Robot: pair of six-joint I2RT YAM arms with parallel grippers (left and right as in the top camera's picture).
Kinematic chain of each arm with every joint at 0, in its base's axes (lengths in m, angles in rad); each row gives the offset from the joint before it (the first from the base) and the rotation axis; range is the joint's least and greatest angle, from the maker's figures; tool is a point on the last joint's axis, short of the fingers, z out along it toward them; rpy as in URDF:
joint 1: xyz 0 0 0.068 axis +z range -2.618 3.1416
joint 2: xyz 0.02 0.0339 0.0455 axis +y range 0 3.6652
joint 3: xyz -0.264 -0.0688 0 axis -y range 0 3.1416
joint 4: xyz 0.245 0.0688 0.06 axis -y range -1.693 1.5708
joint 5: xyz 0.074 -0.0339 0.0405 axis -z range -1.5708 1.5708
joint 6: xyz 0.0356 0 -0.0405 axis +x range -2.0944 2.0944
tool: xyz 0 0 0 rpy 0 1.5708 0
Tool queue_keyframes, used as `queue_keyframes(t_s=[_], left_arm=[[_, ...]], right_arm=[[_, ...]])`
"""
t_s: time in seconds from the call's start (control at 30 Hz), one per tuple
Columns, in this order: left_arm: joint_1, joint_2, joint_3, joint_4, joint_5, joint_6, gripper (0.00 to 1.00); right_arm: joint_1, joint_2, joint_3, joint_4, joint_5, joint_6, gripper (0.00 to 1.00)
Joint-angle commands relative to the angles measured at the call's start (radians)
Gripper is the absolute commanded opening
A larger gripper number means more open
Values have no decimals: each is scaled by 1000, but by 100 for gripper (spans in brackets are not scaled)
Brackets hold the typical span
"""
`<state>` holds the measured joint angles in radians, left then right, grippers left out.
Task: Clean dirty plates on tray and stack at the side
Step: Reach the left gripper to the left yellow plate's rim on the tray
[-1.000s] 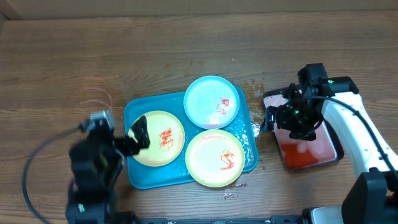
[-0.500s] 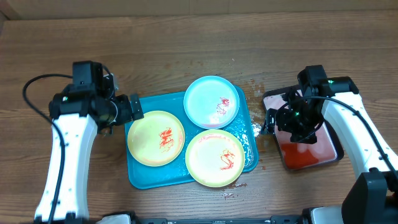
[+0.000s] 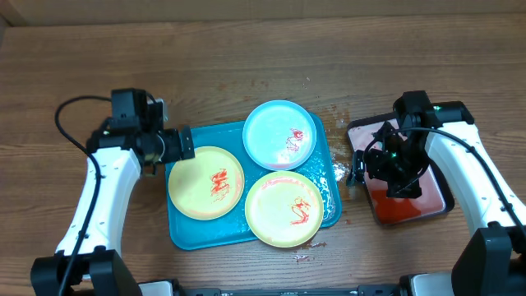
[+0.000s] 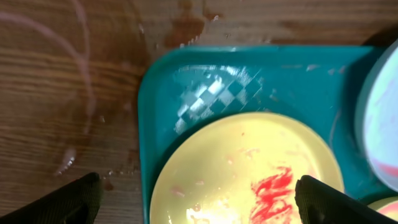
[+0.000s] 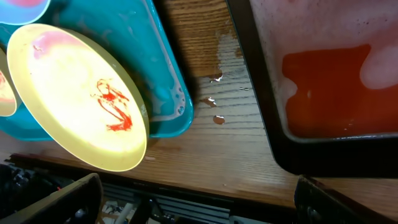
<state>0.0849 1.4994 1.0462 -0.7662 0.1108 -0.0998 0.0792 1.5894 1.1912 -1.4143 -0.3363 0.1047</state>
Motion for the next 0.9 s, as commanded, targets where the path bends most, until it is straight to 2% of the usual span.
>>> queue_keyframes(t_s=[0.0,0.4,0.57,0.63,0.67,0.7,0.73,0.77,0.83,0.87], left_arm=[[-2,8,-23,15,-6,-4,100],[-2,19,-55,41,4,-32,100],[-2,19,-98,71,154,-31,99],[-2,19,-103,75,153,-31,100],[-2,19,-103,77,151,-31,86],[-2,19,-103,85,146,-31,63],[-2,19,-103,91,140,-31,52],[-2,19,-103,95,134,-31,58],[-2,19,-103,86,70,-38,100],[-2,19,-103,72,34,-58,100]], right_arm=[[-1,-11,13,-7,-6,3,100],[-1,-11,13,-32,-73,3,100],[-1,-11,13,-32,-136,3,100],[-1,-11,13,-23,-137,2,100],[-1,-11,13,-12,-137,2,100],[-1,-11,13,-4,-137,2,100],[-1,-11,13,2,-137,2,100],[-1,-11,13,6,-137,2,100],[-1,-11,13,15,-135,2,100],[-1,-11,13,19,-136,2,100]])
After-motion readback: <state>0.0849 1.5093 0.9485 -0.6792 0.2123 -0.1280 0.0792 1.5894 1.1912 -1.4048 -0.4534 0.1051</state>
